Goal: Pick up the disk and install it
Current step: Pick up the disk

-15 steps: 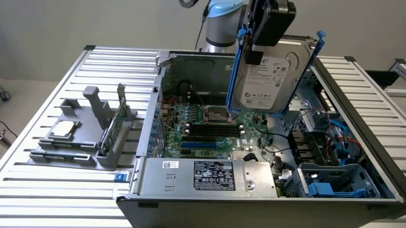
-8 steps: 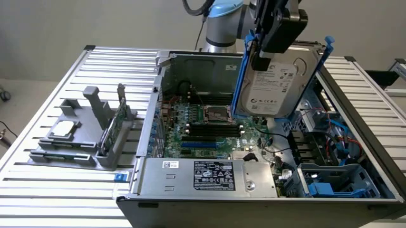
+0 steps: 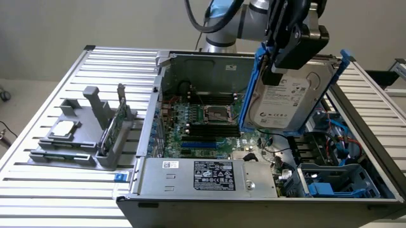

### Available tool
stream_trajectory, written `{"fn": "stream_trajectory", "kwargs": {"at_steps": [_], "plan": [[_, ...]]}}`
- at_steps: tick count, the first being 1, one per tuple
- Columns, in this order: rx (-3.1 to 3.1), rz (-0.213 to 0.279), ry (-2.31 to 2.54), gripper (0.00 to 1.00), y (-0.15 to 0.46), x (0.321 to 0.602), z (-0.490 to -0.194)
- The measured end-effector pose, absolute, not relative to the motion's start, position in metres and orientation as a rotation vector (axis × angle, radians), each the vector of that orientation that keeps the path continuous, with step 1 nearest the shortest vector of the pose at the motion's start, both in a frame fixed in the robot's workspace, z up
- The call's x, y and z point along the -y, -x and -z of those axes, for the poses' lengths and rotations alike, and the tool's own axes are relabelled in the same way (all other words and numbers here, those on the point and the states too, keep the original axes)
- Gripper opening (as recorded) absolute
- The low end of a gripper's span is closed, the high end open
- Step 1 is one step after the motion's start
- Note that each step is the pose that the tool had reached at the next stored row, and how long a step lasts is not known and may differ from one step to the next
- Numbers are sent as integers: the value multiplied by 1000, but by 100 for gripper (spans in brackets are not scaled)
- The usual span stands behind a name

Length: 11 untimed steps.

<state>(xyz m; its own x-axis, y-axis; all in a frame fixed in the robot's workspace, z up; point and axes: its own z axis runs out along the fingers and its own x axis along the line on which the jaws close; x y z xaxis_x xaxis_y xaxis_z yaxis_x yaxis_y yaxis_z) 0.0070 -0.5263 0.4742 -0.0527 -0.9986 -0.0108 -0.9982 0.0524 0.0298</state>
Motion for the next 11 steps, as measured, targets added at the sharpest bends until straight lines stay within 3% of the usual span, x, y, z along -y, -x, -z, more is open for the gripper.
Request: {"fn": "stream_trajectory", "kwargs": {"at_steps": [11], "plan": [[2273,39,-2157,33,-27,560,-473]]}}
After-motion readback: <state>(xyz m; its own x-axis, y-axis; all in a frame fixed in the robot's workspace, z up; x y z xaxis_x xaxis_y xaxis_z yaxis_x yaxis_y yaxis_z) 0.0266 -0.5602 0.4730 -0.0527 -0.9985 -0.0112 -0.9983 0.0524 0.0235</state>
